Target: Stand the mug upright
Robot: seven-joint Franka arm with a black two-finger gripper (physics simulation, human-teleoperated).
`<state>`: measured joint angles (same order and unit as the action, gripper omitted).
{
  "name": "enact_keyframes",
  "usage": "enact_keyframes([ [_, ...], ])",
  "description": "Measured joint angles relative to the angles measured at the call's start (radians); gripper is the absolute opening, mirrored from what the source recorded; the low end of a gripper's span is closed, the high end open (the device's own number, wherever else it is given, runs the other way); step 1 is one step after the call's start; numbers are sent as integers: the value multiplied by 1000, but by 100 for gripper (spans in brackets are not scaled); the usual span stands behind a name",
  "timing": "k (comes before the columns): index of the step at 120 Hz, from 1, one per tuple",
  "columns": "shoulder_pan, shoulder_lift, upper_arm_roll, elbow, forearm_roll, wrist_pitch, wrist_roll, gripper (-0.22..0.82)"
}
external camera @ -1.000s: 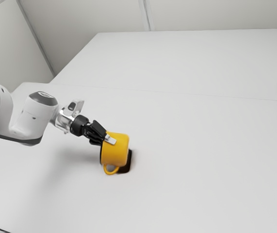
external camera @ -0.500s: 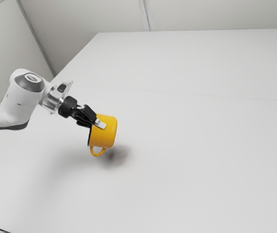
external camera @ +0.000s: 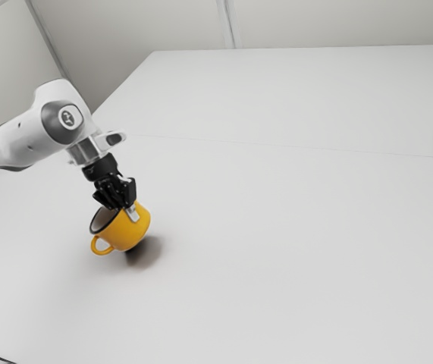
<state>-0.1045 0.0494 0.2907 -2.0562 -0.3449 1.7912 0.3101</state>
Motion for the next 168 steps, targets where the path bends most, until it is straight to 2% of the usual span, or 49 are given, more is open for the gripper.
enact_keyframes([
  [30,-112,38,0,50,193,-8,-218,-17],
  [71,-122,93,0,62,273,1,-439,-17],
  [111,-136,187,0,141,279,12,-561,-17],
  [154,-135,251,-1,165,233,108,-621,-17],
  [168,-135,259,-1,167,213,120,-625,8],
])
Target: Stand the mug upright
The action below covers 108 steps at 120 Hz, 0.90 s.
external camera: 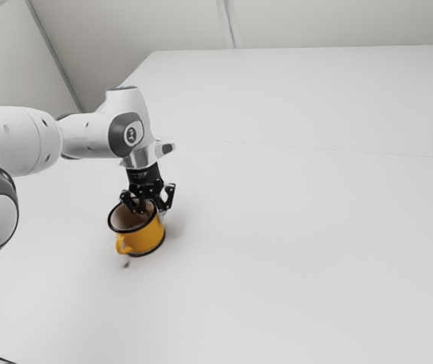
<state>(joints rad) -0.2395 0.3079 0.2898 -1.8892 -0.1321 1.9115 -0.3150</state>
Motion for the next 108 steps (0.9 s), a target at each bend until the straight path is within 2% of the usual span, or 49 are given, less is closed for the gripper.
enact_keyframes([
  [16,0,-3,0,17,-14,2,-2,32],
  [37,0,-35,0,29,-20,-7,-2,48],
  [64,4,-128,4,47,-3,-30,30,56],
  [87,7,-217,5,124,96,-68,112,59],
  [108,12,-271,6,227,155,-161,181,60],
])
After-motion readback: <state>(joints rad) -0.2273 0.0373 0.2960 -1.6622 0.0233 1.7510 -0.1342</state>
